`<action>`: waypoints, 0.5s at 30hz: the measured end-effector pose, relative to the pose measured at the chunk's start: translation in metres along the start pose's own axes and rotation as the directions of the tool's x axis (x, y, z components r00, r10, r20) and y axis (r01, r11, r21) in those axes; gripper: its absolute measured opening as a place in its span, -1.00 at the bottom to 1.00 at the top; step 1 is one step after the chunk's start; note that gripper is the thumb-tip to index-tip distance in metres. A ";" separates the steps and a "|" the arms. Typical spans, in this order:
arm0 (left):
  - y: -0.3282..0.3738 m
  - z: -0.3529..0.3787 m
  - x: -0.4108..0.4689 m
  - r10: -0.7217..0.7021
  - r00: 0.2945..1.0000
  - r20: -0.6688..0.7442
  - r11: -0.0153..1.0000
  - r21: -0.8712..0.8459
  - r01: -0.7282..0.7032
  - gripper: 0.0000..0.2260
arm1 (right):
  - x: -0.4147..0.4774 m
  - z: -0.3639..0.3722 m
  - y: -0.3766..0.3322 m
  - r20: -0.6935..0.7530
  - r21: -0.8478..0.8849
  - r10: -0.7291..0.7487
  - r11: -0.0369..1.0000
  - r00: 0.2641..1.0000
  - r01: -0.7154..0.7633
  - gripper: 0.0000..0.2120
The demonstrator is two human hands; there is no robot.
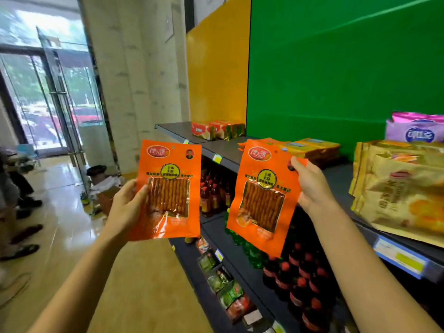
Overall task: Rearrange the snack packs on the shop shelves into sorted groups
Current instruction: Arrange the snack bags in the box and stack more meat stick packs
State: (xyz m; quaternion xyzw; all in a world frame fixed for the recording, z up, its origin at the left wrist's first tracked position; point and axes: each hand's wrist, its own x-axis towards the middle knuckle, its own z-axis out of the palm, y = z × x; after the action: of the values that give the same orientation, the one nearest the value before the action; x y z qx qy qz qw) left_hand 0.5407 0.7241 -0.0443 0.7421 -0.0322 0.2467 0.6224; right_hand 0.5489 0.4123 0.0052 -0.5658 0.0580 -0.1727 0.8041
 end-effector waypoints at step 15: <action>-0.064 0.082 0.236 0.043 0.985 0.167 0.995 -0.099 -0.026 -0.88 | 0.239 0.102 0.001 -0.071 -0.064 -0.134 0.990 0.988 0.129 -0.79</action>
State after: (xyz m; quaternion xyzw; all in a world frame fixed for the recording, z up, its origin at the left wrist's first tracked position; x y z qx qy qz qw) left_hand 0.7971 0.7227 -0.0149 0.7287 -0.1096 0.1918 0.6482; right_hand 0.8018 0.4217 0.0643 -0.5850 0.0559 -0.2448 0.7712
